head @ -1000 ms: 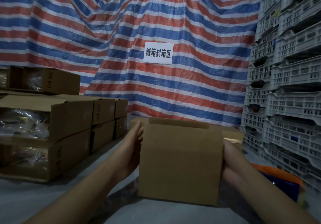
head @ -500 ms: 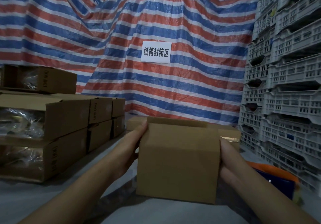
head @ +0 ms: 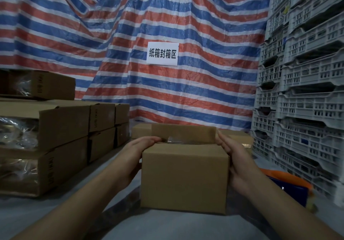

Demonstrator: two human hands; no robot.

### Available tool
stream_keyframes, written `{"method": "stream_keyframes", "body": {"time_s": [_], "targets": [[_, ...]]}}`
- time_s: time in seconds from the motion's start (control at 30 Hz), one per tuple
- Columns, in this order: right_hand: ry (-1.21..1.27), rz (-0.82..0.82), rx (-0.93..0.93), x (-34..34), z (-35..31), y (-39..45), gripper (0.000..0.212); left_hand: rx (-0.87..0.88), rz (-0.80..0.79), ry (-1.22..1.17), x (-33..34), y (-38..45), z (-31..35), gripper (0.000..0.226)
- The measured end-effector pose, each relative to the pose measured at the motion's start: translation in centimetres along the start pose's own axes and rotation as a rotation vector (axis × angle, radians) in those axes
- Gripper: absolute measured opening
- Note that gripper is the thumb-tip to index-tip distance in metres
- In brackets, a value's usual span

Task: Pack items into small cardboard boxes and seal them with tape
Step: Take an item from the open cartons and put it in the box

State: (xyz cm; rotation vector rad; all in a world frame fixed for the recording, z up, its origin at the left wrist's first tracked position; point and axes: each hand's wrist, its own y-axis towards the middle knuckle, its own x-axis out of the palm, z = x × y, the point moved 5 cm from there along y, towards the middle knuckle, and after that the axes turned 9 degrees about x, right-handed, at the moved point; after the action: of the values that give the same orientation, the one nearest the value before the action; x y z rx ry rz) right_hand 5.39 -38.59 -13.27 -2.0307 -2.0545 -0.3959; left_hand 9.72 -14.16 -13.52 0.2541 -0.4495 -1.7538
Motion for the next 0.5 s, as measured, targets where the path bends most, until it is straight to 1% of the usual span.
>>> {"method": "stream_keyframes", "body": {"time_s": [0.03,0.1,0.13,0.2,0.33,0.4,0.43,0.5], "targets": [[-0.023,-0.014,0.010,0.18,0.01,-0.19,0.026,-0.007,0.006,-0.003,0.01,-0.02,-0.03,0.027],[-0.078,-0.005,0.026,0.12,0.10,-0.24,0.039,-0.013,0.016,-0.011,0.10,-0.04,-0.13,0.025],[-0.100,-0.003,0.024,0.11,0.10,-0.25,0.042,-0.006,0.025,-0.030,0.17,-0.06,-0.10,0.023],[-0.118,-0.011,0.010,0.14,-0.04,-0.32,0.039,0.045,0.049,-0.092,0.20,0.08,0.04,0.021],[-0.105,-0.039,-0.041,0.32,-0.36,-0.36,0.049,0.162,0.033,-0.172,0.00,0.47,0.41,0.049],[-0.090,-0.052,-0.054,0.55,-0.48,-0.64,0.047,0.184,0.045,-0.160,-0.19,0.49,0.36,0.055],[-0.088,-0.062,-0.059,0.62,-0.49,-0.78,0.049,0.191,0.053,-0.131,-0.29,0.42,0.38,0.052],[-0.087,-0.073,-0.071,0.48,-0.50,-0.84,0.060,0.198,0.049,-0.029,-0.43,0.19,0.55,0.035]]}}
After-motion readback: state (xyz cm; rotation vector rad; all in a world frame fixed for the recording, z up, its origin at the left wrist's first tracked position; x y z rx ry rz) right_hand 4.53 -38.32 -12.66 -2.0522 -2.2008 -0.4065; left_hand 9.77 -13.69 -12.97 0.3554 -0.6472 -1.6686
